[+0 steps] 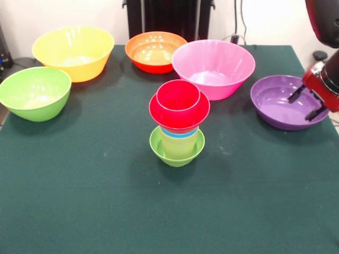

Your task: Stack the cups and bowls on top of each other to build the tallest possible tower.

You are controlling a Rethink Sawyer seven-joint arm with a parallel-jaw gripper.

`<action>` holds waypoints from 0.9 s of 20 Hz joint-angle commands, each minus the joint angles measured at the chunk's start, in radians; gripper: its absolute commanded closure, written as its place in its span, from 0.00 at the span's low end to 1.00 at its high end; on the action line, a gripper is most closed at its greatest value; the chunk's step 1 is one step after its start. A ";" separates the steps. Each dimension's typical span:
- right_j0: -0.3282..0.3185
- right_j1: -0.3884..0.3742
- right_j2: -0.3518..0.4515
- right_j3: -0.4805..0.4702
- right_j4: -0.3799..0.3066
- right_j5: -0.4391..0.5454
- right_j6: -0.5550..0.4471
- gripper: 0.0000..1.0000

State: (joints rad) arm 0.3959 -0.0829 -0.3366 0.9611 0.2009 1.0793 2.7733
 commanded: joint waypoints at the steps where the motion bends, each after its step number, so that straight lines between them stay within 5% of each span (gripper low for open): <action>1: -0.014 -0.009 0.040 0.048 0.017 0.053 0.160 0.00; 10: -0.004 0.027 0.037 -0.065 0.043 0.159 0.190 0.00; 18: 0.021 0.059 0.029 -0.138 0.081 0.150 0.242 0.00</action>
State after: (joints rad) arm 0.3987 -0.0640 -0.3599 0.8950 0.2482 1.1813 2.7733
